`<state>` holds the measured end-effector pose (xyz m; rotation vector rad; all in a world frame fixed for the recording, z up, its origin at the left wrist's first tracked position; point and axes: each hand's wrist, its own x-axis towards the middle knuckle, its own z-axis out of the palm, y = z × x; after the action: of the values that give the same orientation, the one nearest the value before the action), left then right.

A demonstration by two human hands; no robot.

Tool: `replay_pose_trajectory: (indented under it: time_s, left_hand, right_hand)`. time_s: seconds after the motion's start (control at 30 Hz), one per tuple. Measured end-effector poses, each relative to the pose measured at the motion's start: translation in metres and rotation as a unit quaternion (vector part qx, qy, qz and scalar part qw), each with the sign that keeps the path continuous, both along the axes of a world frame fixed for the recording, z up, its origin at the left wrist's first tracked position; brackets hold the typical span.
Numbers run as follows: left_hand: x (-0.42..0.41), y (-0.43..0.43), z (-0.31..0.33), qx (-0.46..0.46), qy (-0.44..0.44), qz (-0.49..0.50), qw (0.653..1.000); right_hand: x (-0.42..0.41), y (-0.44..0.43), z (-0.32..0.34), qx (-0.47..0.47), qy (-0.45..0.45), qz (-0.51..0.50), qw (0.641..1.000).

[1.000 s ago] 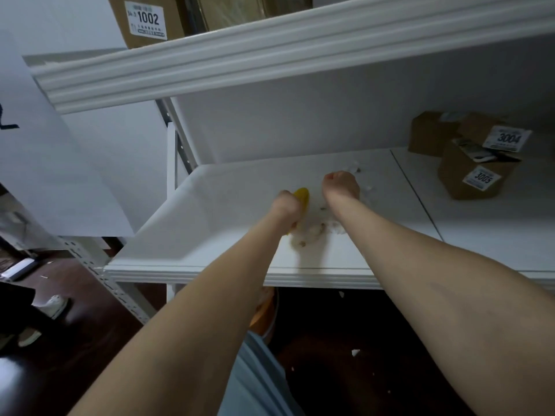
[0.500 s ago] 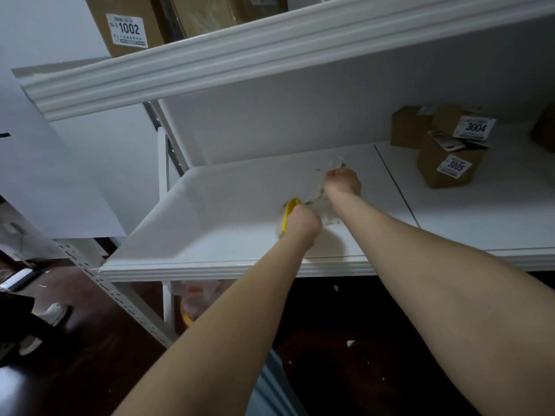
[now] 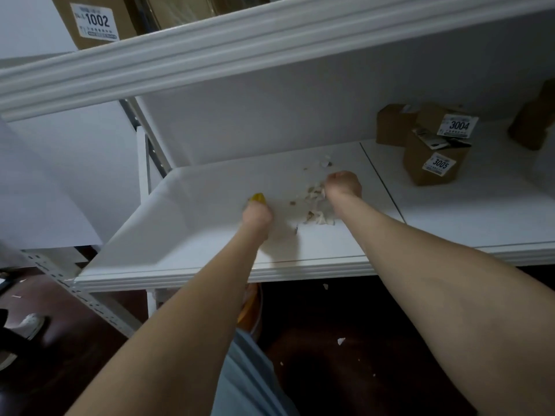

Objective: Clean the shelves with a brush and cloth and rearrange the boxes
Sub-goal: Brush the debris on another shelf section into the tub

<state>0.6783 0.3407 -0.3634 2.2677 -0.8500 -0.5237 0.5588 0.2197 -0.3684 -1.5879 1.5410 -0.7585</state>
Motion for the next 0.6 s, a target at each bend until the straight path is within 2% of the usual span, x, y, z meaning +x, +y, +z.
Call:
replay_pose_trajectory:
  time_s: [0.13,0.2,0.37,0.47,0.53,0.6]
  left_hand:
    - [-0.037,-0.014,-0.002,-0.006,0.042,-0.085,0.995]
    - [-0.041,-0.021,0.003,-0.016,0.074,-0.087,0.993]
    - [-0.002,-0.009,0.018,-0.075,0.029,0.003,0.997]
    - [0.028,0.007,0.019,-0.037,0.012,0.065,0.997]
    - [0.027,0.019,0.014,0.01,0.03,0.073,0.997]
    - [0.016,0.02,0.003,0.007,0.038,0.055,0.998]
  right_hand:
    - [0.011,0.002,0.002,0.005,0.022,-0.004,1.0]
    - [0.018,0.004,0.004,0.007,0.01,-0.006,1.0]
    - [0.021,0.002,0.012,-0.004,-0.003,-0.016,1.0]
    - [0.02,0.003,0.012,-0.004,0.007,-0.011,1.0]
    - [0.022,0.008,0.011,0.003,0.014,0.001,1.0]
    - [0.023,0.012,0.011,0.004,0.02,0.009,1.0]
